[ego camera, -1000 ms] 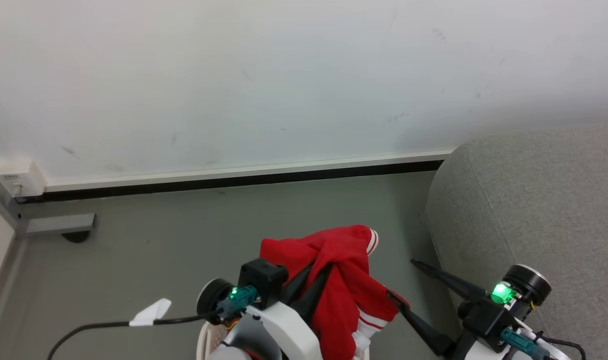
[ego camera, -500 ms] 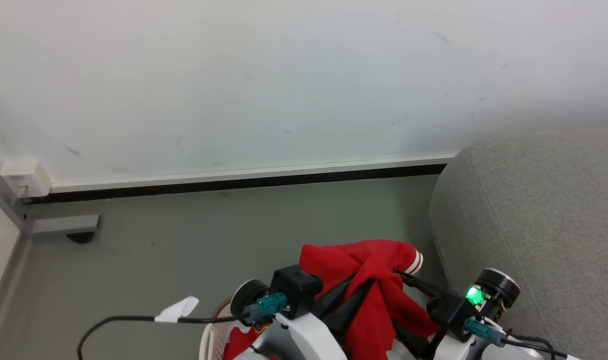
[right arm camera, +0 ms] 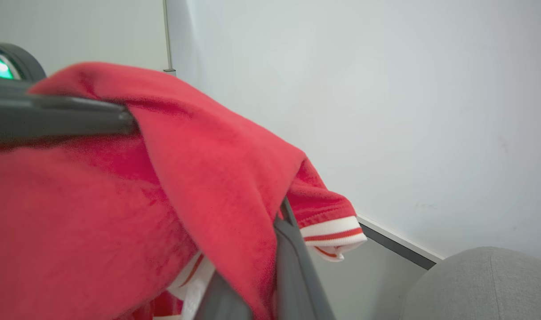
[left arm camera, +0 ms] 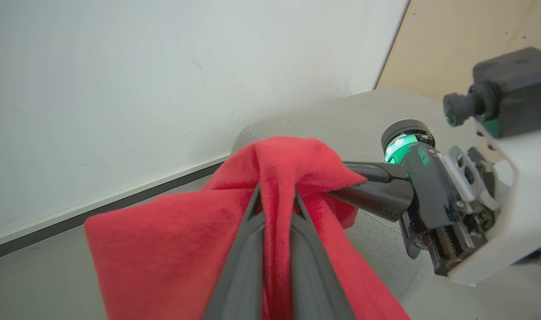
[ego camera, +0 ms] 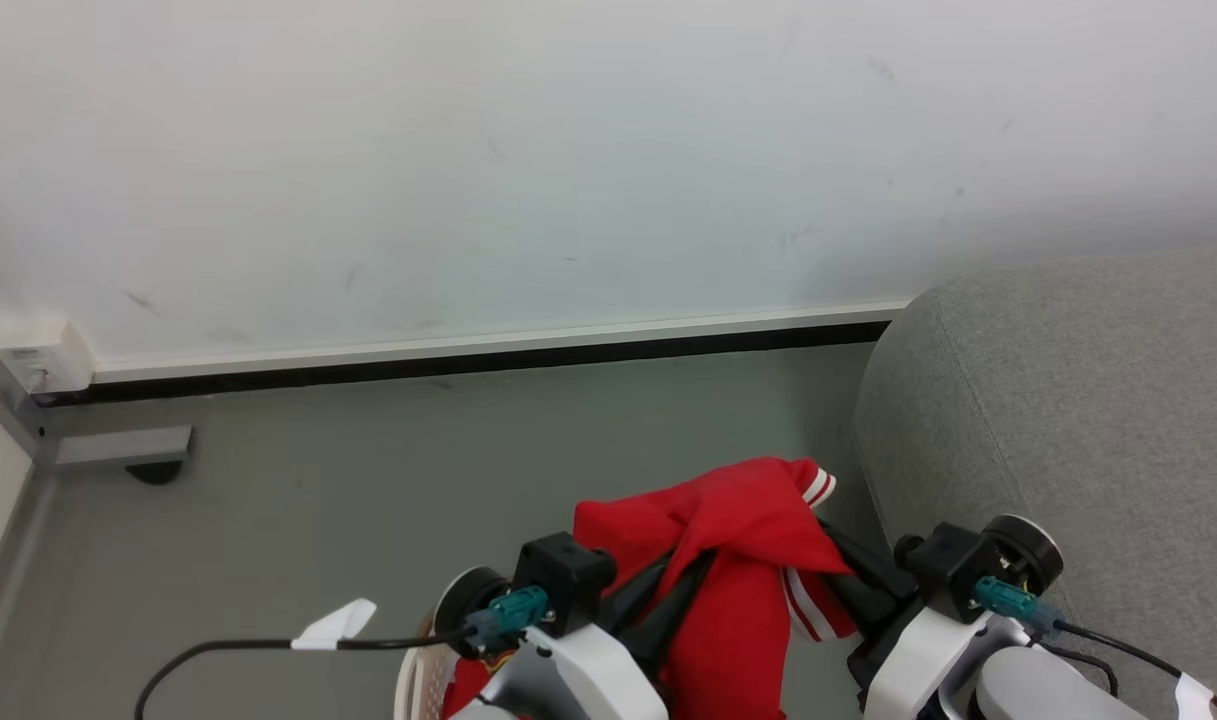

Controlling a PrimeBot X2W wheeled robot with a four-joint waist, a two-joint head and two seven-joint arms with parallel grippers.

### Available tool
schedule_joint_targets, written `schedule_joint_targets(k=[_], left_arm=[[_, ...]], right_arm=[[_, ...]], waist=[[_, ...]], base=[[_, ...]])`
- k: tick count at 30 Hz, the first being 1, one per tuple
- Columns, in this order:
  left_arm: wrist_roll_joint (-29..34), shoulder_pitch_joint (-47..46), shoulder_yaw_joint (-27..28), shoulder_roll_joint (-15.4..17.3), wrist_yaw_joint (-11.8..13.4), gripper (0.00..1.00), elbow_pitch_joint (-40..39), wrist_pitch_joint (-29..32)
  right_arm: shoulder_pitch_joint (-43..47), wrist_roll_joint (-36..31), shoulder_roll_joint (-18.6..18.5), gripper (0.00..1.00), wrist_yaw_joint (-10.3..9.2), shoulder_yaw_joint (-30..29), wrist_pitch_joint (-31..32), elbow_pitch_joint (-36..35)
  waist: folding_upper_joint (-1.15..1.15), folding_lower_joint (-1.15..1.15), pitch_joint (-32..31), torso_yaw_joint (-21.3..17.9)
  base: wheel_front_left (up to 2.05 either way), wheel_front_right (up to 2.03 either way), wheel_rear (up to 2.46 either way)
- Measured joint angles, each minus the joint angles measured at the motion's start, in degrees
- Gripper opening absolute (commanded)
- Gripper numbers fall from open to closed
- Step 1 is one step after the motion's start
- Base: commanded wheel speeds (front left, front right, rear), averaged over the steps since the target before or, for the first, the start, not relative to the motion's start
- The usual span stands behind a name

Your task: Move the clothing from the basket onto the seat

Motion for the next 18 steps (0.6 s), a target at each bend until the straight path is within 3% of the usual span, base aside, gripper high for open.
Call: schedule_joint_targets(k=[1, 3, 4, 18], left_arm=[[0.0, -0.01, 0.02, -0.03, 0.09, 0.16, 0.31, -0.43], [0.01, -0.02, 0.1, -0.13, 0.32, 0.84, 0.87, -1.04], [0.01, -0.03, 0.08, -0.24, 0.36, 1.0, 1.2, -1.46], [0.16, -0.45, -0.92, -1.53, 0.55, 1.0, 5.22, -6.36]], right_arm=[[0.15, 0.42, -0.07, 0.0, 0.0, -0.66, 0.0, -0.38], [0.7, 1.22, -0.32, 0.0, 0.0, -2.31, 0.0, -1.24], [0.9, 1.42, -0.47, 0.0, 0.0, -3.05, 0.0, -1.76], [5.56, 0.36, -4.37, 0.0, -0.01, -14.29, 0.02, -7.98]], waist=[[0.0, 0.0, 0.05, -0.1], [0.0, 0.0, 0.13, -0.3], [0.0, 0.0, 0.17, -0.4], [0.0, 0.0, 1.25, -4.6]], base=[[0.0, 0.0, 0.0], [0.0, 0.0, 0.0], [0.0, 0.0, 0.0], [0.0, 0.0, 0.0]])
